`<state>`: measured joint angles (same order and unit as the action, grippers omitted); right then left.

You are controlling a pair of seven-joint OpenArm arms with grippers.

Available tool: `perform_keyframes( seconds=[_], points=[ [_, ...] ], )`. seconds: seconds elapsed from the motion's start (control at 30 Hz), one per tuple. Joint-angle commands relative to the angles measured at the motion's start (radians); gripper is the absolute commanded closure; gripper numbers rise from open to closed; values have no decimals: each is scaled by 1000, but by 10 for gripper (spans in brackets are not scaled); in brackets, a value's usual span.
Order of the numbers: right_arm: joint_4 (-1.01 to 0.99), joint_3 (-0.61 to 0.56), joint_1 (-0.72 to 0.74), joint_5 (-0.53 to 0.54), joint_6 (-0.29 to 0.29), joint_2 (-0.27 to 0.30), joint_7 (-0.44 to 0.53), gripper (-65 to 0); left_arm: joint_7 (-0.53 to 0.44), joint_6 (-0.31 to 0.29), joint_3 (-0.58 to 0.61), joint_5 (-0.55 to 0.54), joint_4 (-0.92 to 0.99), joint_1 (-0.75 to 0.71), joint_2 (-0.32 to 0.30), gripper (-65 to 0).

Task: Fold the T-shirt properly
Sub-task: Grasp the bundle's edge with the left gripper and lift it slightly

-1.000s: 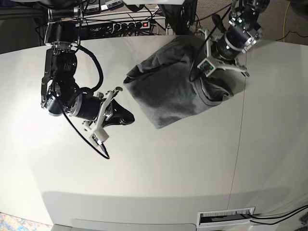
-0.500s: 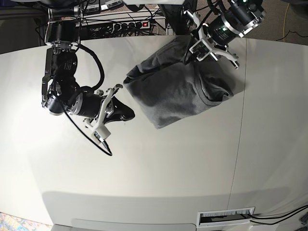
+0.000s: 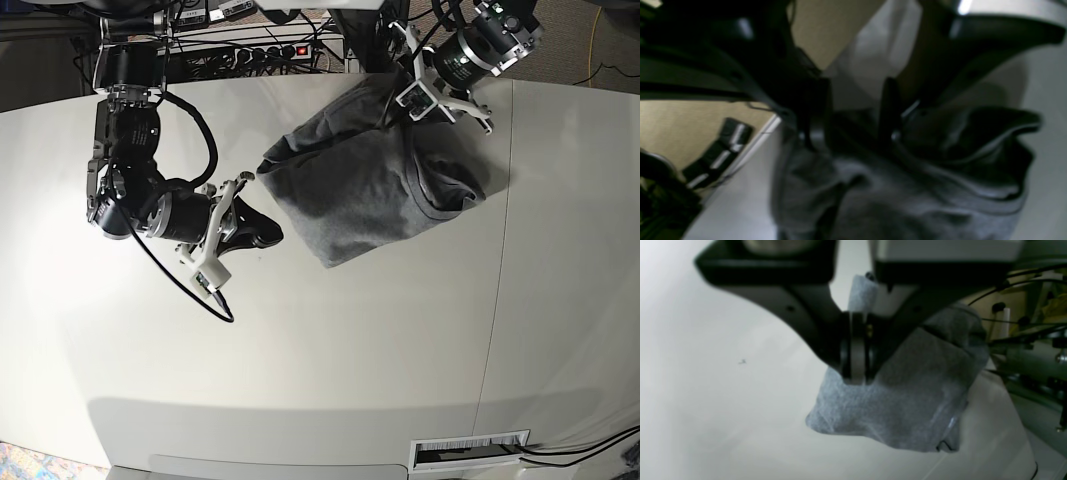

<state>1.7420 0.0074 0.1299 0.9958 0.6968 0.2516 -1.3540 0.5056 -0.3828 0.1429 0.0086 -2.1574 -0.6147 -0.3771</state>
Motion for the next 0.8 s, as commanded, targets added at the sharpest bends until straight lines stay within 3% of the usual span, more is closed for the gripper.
perform_keyframes(
  seconds=[0.0, 0.37, 0.5, 0.77],
  points=[
    [17, 5, 19, 25, 1, 6, 19, 0, -35, 5, -2, -9, -19, -3, -5, -246],
    [17, 5, 19, 25, 1, 6, 18, 0, -35, 12, -2, -27, -19, 2, 64, -245],
    [17, 5, 16, 25, 1, 6, 18, 0, -34, 47, -2, 10, -17, 2, 64, -245],
    [17, 5, 16, 26, 1, 7, 18, 0, -20, 47, -2, 26, -17, -1, 64, -245]
  ],
)
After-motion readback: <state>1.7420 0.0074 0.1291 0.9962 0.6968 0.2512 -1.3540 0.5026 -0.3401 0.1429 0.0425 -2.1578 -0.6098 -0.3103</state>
